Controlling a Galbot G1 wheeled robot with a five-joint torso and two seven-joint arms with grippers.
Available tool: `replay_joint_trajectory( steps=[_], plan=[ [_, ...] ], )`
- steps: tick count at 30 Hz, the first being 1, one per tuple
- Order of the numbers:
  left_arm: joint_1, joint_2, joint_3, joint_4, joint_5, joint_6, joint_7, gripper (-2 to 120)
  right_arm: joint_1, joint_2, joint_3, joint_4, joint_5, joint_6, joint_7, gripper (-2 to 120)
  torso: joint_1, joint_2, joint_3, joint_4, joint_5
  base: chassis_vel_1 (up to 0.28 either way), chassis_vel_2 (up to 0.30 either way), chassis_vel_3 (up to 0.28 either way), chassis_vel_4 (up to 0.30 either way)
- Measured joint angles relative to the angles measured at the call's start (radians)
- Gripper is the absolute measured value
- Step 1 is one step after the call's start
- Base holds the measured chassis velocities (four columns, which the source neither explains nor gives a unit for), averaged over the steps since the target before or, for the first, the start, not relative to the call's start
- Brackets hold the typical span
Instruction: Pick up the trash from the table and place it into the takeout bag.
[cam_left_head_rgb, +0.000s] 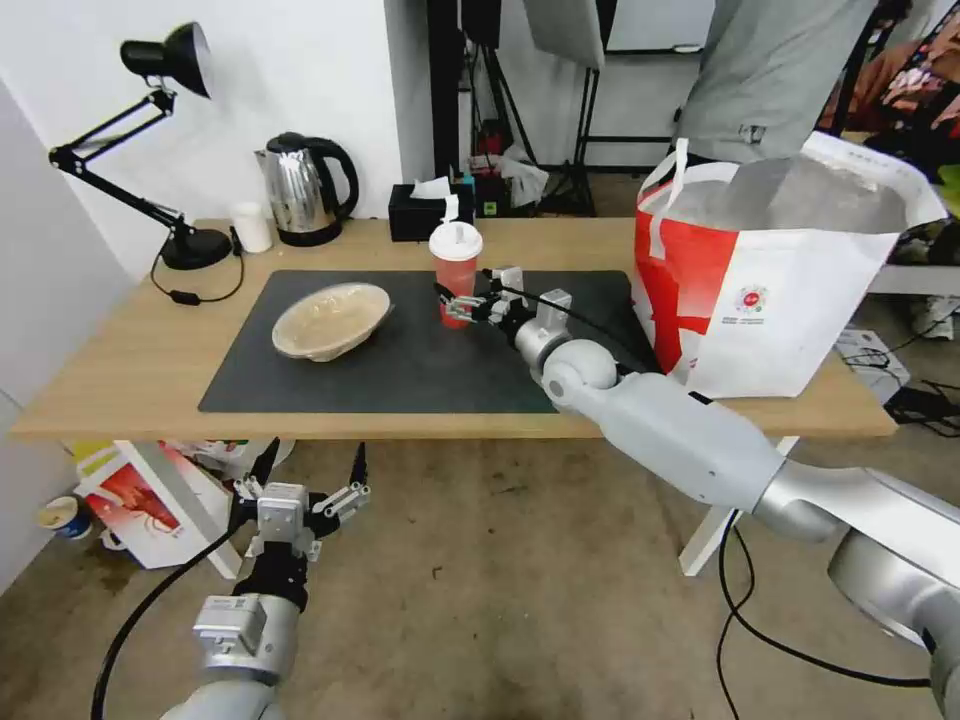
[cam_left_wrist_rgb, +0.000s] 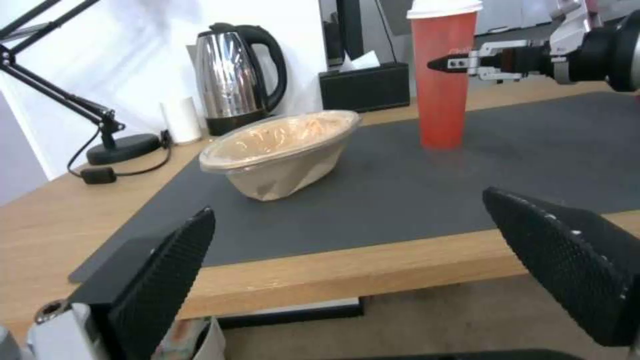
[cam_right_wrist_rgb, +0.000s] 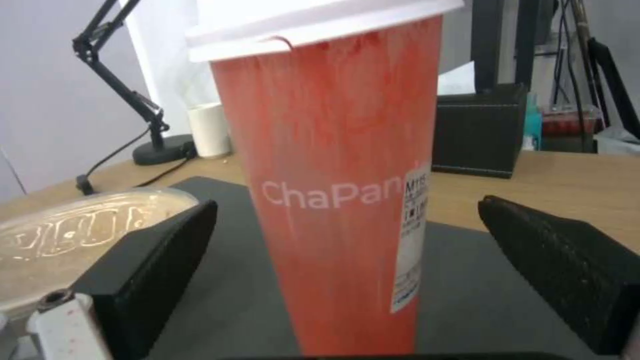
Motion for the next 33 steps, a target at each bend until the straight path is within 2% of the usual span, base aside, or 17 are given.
replay_joint_trajectory(
  steps=[8,11,15,16,17,18,19,22,23,26,30,33],
  plan=[
    [0.0,0.0,0.0,0.0,0.0,0.0,0.0,100,-0.003,0.015,0.0,-0.021,-0.011,0.001,-0.003,100,0.0,0.0,0.0,0.0001,0.0,0.0,0.0,0.0,0.0],
    [0.0,0.0,0.0,0.0,0.0,0.0,0.0,100,-0.004,0.016,0.001,-0.029,-0.013,0.001,-0.005,95,0.0,0.0,0.0,0.0,0.0,0.0,0.0,0.0,0.0],
    [0.0,0.0,0.0,0.0,0.0,0.0,0.0,100,-0.004,0.016,0.001,-0.03,-0.014,0.002,-0.005,93,0.0,0.0,0.0,0.0,0.0,0.0,0.0,0.0,0.0],
    [0.0,0.0,0.0,0.0,0.0,0.0,0.0,100,-0.004,0.016,0.001,-0.032,-0.015,0.002,-0.007,88,0.0,0.0,0.0,0.0,0.0,0.0,0.0,0.0,0.0],
    [0.0,0.0,0.0,0.0,0.0,0.0,0.0,100,-0.004,0.016,0.001,-0.032,-0.015,0.002,-0.007,88,0.0,0.0,0.0,0.0,-0.0001,0.0,0.0,0.0,0.0],
    [0.0,0.0,0.0,0.0,0.0,0.0,0.0,100,-0.005,0.016,0.002,-0.034,-0.016,0.002,-0.009,71,0.0,0.0,0.0,-0.0001,0.0,0.0,0.0,0.0,0.0],
    [0.0,0.0,0.0,0.0,0.0,0.0,0.0,100,-0.005,0.016,0.002,-0.034,-0.016,0.002,-0.009,71,0.0,0.0,0.0,-0.0001,0.0,0.0,0.0,0.0,0.0],
    [0.0,0.0,0.0,0.0,0.0,0.0,0.0,100,-0.008,0.02,0.002,-0.043,-0.017,0.001,-0.011,57,0.0,0.0,0.0,0.0001,0.0,0.0,0.0,0.0,0.0],
    [0.0,0.0,0.0,0.0,0.0,0.0,0.0,100,-0.008,0.02,0.002,-0.043,-0.017,0.001,-0.011,57,0.0,0.0,0.0,0.0001,0.0,0.0,0.0,0.0,0.0],
    [0.0,0.0,0.0,0.0,0.0,0.0,0.0,100,-0.01,0.027,0.005,-0.057,-0.017,0.001,-0.015,44,0.0,0.0,0.0,0.0,0.0,0.0,0.0,0.0,0.0],
    [0.0,0.0,0.0,0.0,0.0,0.0,0.0,100,-0.01,0.03,0.006,-0.065,-0.017,0.002,-0.019,37,0.0,0.0,0.0,0.0,-0.0001,0.0,0.0,0.0,0.0],
    [0.0,0.0,0.0,0.0,0.0,0.0,0.0,100,-0.01,0.032,0.008,-0.069,-0.017,0.002,-0.02,38,0.0,0.0,0.0,0.0,0.0,0.0,0.0,0.0,0.0]
  ],
)
